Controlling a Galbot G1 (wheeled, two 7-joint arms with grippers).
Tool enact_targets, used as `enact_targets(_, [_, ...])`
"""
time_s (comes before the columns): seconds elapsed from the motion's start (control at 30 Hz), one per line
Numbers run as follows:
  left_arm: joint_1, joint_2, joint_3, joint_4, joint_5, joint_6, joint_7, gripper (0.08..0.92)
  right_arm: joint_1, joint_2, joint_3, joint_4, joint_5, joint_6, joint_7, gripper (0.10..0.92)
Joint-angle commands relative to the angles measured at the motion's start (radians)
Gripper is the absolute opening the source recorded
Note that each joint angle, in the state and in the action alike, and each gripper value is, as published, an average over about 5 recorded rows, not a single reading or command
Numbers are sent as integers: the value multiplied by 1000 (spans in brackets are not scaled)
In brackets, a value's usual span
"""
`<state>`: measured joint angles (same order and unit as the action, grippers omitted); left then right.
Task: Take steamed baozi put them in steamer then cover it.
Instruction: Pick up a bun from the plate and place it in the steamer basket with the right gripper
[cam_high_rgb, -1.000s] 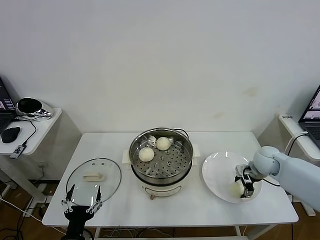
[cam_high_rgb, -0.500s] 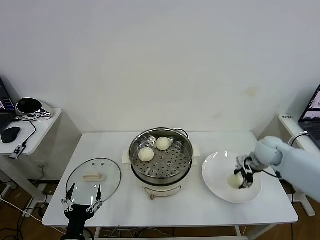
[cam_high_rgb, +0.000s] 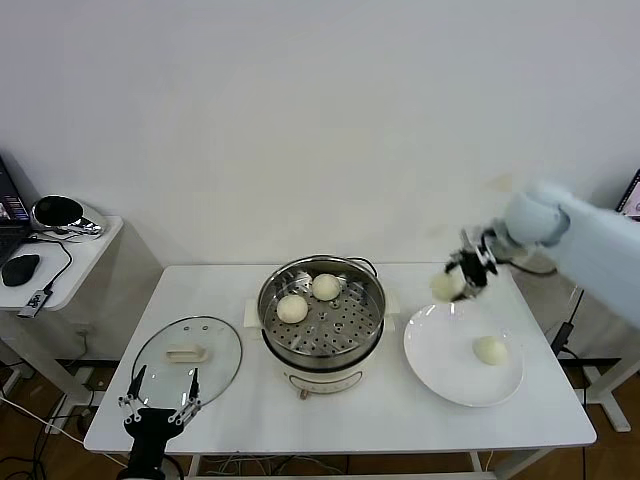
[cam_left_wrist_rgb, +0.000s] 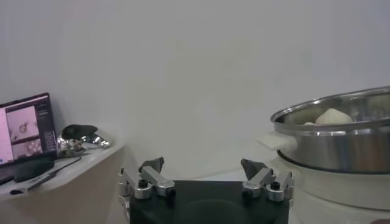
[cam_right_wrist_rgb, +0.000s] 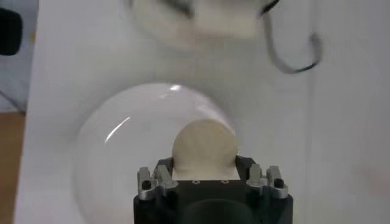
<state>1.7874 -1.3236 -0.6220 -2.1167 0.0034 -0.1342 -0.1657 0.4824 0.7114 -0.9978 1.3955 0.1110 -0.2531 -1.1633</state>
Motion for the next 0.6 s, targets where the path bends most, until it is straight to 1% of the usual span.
enact_targets(0.03, [-1, 0, -6, 0, -5, 0, 0, 823, 248, 176, -120, 7, 123, 41, -7, 628])
enact_targets(0.17, [-2, -3, -13, 0, -9, 0, -1, 823, 237, 271, -176, 31, 179, 99, 22, 628])
enact_targets(0.27, [-1, -4, -19, -1, -11, 1, -1, 823, 208, 345, -213, 35, 180, 167, 35, 628])
enact_targets(0.47, [1, -11, -33, -4, -17, 0, -2, 823, 136, 453, -264, -7, 59, 342, 46, 635])
enact_targets(0.6, [3, -15, -35, 3, -17, -2, -2, 823, 104, 493, -286, -15, 8, 420, 51, 639])
